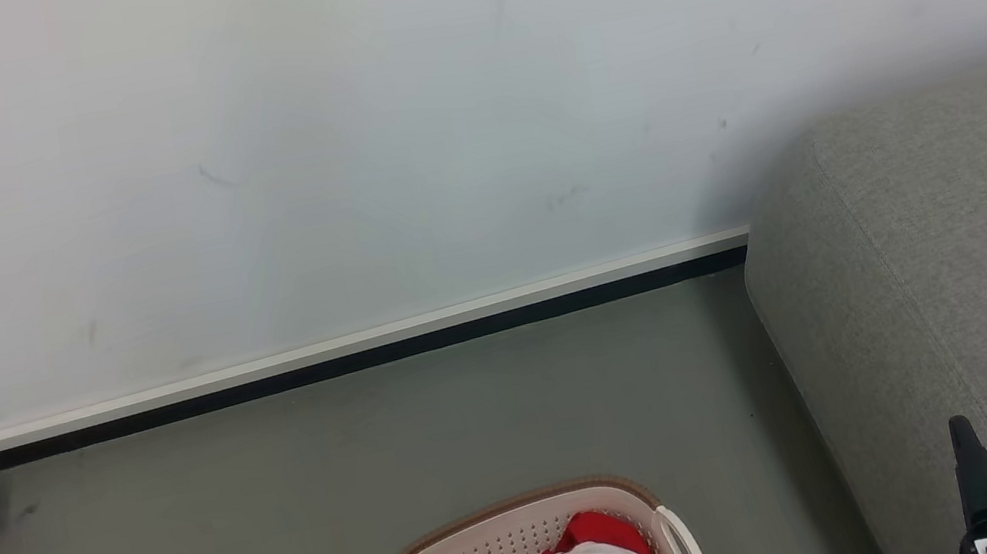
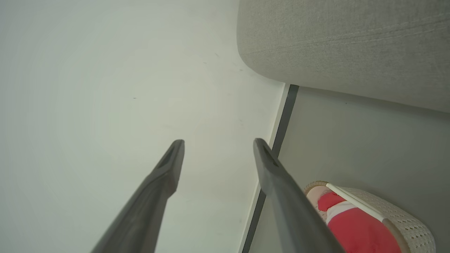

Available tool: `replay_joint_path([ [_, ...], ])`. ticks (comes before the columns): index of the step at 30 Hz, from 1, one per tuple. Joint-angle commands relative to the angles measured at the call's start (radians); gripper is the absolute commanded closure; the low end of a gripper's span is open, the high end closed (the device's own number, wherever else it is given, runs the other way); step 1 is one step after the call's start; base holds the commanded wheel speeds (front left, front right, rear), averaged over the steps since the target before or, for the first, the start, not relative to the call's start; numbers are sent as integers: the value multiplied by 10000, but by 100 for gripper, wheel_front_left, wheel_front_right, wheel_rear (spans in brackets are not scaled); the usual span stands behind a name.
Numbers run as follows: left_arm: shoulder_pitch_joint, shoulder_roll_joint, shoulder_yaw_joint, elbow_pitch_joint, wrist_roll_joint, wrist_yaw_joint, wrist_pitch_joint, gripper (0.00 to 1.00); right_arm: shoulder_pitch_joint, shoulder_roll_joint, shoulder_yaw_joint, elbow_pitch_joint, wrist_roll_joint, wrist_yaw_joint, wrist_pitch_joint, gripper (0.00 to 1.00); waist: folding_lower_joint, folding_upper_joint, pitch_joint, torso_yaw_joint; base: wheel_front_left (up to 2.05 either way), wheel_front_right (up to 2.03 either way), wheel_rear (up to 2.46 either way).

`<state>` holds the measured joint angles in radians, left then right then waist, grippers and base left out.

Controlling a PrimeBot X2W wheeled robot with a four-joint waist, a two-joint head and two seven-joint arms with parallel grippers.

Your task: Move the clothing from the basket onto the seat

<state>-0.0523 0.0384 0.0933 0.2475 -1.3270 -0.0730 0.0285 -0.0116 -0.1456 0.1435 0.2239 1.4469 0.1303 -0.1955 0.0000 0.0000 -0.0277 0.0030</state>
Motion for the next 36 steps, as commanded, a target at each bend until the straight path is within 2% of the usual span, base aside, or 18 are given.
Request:
replay_joint_path([
  [1, 33, 98, -94, -233, 526, 35, -168, 0, -209, 30, 0, -45, -615, 3, -68, 0, 0, 0, -11, 3, 0, 0, 0],
  [6, 85, 102, -157, -340, 1136, 128, -348, 0, -226, 90, 101, 71, -1402, 4, -106, 0, 0, 0, -31, 11, 0, 0, 0],
  [13, 164, 108, -359, -416, 2586, 203, -638, 0, -284, 186, 445, 371, -2778, 4, -95, 0, 0, 0, -51, 35, 0, 0, 0],
  [24, 251, 118, -674, -487, 4657, 525, -1070, 0, -260, 336, 391, 504, -5204, 4, 148, 0, 0, 0, -115, 70, 0, 0, 0],
  [36, 362, 124, -998, -810, 6502, 562, -1491, 0, -97, 475, 431, 304, -7306, 5, 634, 0, 0, 0, -207, 92, 0, 0, 0],
])
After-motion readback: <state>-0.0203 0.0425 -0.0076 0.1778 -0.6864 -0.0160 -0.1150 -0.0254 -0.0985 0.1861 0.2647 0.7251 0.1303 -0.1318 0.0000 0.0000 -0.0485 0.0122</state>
